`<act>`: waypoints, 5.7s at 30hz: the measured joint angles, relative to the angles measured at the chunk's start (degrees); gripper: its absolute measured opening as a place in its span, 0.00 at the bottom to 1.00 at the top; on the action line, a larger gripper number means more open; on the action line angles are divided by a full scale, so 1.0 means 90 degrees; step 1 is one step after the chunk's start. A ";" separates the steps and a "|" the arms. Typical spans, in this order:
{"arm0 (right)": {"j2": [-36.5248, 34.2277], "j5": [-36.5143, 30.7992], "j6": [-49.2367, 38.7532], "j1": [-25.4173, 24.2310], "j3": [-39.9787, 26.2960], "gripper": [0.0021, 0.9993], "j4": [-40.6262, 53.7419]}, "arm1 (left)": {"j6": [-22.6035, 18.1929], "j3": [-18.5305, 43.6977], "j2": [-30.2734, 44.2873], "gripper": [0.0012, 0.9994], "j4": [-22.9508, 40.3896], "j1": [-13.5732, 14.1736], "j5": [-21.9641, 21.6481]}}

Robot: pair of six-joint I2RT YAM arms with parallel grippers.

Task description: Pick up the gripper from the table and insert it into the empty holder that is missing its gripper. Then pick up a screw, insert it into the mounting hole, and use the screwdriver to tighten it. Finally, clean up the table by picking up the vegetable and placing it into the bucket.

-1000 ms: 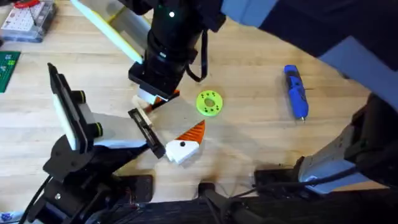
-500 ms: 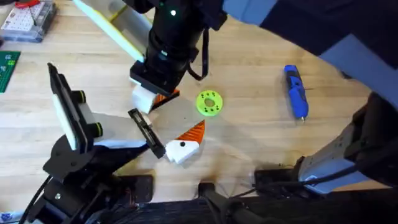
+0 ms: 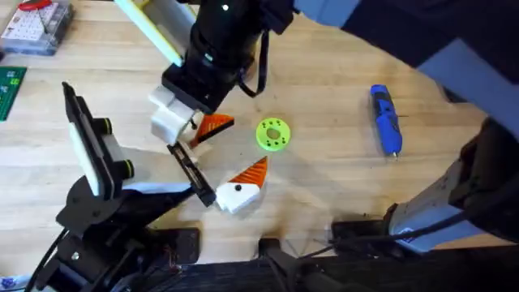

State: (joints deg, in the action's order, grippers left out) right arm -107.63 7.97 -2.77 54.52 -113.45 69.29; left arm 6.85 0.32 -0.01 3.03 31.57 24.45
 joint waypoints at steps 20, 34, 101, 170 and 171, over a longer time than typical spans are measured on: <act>0.0000 0.0269 0.0187 -0.0007 0.0000 0.33 0.0088 | 0.0002 0.0000 0.0000 0.99 0.0000 0.0000 0.0000; 0.0000 0.0270 0.0189 -0.0005 0.0000 0.31 0.0091 | 0.0000 0.0000 0.0000 0.99 0.0000 0.0000 0.0000; 0.2211 0.0311 0.0612 -0.0328 0.1948 0.00 -0.1721 | 0.0001 0.0000 0.0001 0.99 0.0000 0.0000 -0.0004; 0.3148 0.0525 0.0105 0.0048 0.5430 0.00 -0.5512 | 0.0000 0.0000 0.0002 0.99 0.0000 0.0000 -0.0002; 0.3150 0.0525 0.0086 0.0048 0.5439 0.00 -0.5514 | 0.0001 0.0000 0.0001 0.99 0.0000 0.0000 -0.0002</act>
State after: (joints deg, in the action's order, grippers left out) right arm -79.29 12.69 -2.00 54.96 -64.49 19.66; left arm 6.86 0.32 -0.01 3.03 31.57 24.43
